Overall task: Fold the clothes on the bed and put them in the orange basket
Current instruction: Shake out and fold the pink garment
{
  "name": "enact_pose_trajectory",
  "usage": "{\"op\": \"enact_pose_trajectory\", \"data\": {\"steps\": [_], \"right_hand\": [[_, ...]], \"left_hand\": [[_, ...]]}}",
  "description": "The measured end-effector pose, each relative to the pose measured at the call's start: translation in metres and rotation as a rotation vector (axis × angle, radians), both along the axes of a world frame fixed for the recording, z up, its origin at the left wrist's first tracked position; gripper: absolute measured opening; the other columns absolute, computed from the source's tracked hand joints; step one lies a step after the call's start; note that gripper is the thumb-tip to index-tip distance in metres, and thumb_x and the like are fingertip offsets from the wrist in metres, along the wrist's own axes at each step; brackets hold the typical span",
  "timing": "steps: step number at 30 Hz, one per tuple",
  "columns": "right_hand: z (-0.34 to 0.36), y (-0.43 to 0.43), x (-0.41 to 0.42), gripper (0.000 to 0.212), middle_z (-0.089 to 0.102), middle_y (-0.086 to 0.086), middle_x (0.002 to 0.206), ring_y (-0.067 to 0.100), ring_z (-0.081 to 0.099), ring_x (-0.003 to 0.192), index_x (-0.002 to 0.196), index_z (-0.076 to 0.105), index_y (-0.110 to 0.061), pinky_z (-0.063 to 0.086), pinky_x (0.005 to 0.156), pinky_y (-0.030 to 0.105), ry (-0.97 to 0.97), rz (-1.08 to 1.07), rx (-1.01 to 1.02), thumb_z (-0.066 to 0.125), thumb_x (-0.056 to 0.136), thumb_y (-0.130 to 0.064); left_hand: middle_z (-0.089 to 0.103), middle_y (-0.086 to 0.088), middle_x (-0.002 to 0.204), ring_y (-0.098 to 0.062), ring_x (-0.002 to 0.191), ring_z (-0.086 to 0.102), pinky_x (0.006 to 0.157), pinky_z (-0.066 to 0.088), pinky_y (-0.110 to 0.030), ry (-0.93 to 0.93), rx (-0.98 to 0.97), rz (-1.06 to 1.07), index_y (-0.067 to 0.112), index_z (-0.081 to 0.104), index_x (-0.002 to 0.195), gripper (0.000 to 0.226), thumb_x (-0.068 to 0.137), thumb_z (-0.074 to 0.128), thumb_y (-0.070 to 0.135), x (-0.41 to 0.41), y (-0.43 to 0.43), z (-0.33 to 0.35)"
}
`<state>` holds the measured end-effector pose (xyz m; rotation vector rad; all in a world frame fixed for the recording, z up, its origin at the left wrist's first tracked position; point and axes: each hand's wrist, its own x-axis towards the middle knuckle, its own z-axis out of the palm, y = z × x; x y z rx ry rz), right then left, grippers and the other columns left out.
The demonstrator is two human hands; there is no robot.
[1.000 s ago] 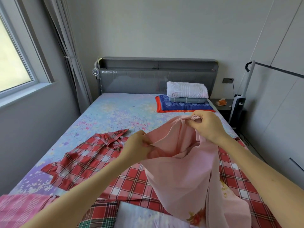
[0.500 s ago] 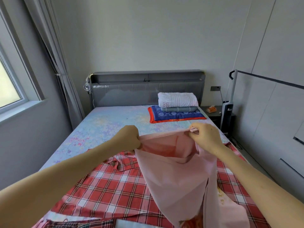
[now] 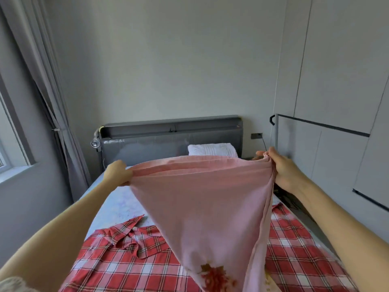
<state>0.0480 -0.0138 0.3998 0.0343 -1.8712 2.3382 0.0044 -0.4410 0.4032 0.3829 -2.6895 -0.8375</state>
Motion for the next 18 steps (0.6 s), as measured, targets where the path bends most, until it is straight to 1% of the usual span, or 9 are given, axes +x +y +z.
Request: {"op": "enact_pose_trajectory", "data": {"steps": [1, 3, 5, 6, 8, 11, 13, 16, 18], "right_hand": [[0.004, 0.002, -0.001, 0.041, 0.062, 0.009, 0.095, 0.016, 0.059, 0.085, 0.098, 0.064, -0.008, 0.047, 0.077, 0.028, -0.009, 0.013, -0.073, 0.035, 0.100, -0.038], [0.012, 0.003, 0.002, 0.042, 0.060, 0.009, 0.089, 0.018, 0.057, 0.081, 0.081, 0.069, -0.008, 0.045, 0.077, 0.031, 0.016, 0.061, -0.210, 0.037, 0.101, -0.026], [0.019, 0.005, 0.004, 0.038, 0.057, 0.010, 0.090, 0.019, 0.055, 0.081, 0.075, 0.070, -0.006, 0.044, 0.080, 0.031, 0.064, 0.116, -0.246, 0.037, 0.094, -0.005], [0.023, 0.008, 0.003, 0.034, 0.057, 0.010, 0.091, 0.019, 0.054, 0.083, 0.082, 0.068, -0.004, 0.043, 0.081, 0.030, 0.071, 0.120, -0.211, 0.035, 0.088, 0.005], [0.027, 0.009, -0.002, 0.032, 0.056, 0.008, 0.092, 0.018, 0.054, 0.086, 0.093, 0.062, -0.004, 0.043, 0.081, 0.027, 0.060, 0.089, -0.064, 0.036, 0.084, 0.013], [0.031, 0.008, -0.013, 0.020, 0.057, 0.005, 0.094, 0.016, 0.054, 0.089, 0.093, 0.060, -0.007, 0.044, 0.079, 0.022, 0.099, -0.011, 0.209, 0.049, 0.089, 0.009], [0.031, 0.011, -0.019, 0.014, 0.059, 0.005, 0.092, 0.017, 0.055, 0.088, 0.094, 0.060, -0.004, 0.046, 0.079, 0.022, 0.141, -0.100, 0.294, 0.053, 0.088, 0.007], [0.028, 0.019, -0.029, 0.015, 0.062, 0.009, 0.090, 0.026, 0.058, 0.091, 0.100, 0.062, -0.001, 0.048, 0.088, 0.038, 0.167, -0.242, 0.365, 0.060, 0.086, 0.004], [0.028, 0.018, -0.031, 0.010, 0.062, 0.008, 0.086, 0.026, 0.059, 0.090, 0.089, 0.064, -0.007, 0.048, 0.090, 0.042, 0.174, -0.289, 0.441, 0.062, 0.085, 0.002]], "left_hand": [[0.058, -0.015, 0.051, -0.027, 0.045, 0.054, 0.040, 0.042, -0.019, -0.021, -0.008, 0.001, 0.005, 0.045, 0.048, 0.032, 0.079, 0.051, 0.006, -0.002, -0.002, 0.002], [0.053, -0.011, 0.044, -0.024, 0.038, 0.047, 0.038, 0.034, -0.018, -0.072, -0.021, 0.027, 0.005, 0.046, 0.045, 0.036, 0.081, 0.049, 0.007, -0.005, -0.005, 0.003], [0.052, -0.009, 0.046, -0.024, 0.041, 0.047, 0.042, 0.039, -0.021, -0.122, -0.043, 0.042, 0.005, 0.048, 0.051, 0.033, 0.083, 0.049, 0.009, -0.007, -0.006, 0.001], [0.051, -0.009, 0.050, -0.025, 0.046, 0.047, 0.045, 0.041, -0.024, -0.130, -0.062, 0.025, 0.007, 0.049, 0.054, 0.029, 0.083, 0.047, 0.007, -0.009, -0.007, -0.002], [0.045, -0.008, 0.054, -0.025, 0.054, 0.041, 0.049, 0.036, -0.024, -0.129, -0.101, -0.065, 0.009, 0.051, 0.054, 0.027, 0.079, 0.044, 0.001, -0.008, -0.005, -0.010], [0.042, 0.001, 0.055, -0.021, 0.064, 0.038, 0.053, 0.029, -0.021, -0.164, -0.166, -0.250, 0.019, 0.049, 0.052, 0.035, 0.074, 0.041, -0.006, 0.004, 0.002, -0.021], [0.045, 0.004, 0.058, -0.016, 0.063, 0.041, 0.056, 0.035, -0.019, -0.249, -0.139, -0.376, 0.021, 0.053, 0.057, 0.035, 0.073, 0.040, -0.008, 0.014, 0.005, -0.025], [0.059, 0.003, 0.064, -0.011, 0.061, 0.052, 0.058, 0.047, -0.017, -0.404, 0.050, -0.557, 0.014, 0.067, 0.071, 0.031, 0.077, 0.046, -0.008, 0.036, 0.007, -0.031], [0.066, 0.005, 0.067, -0.012, 0.062, 0.060, 0.062, 0.051, -0.020, -0.467, 0.080, -0.643, 0.015, 0.070, 0.075, 0.030, 0.079, 0.050, -0.006, 0.046, 0.010, -0.036]]}}
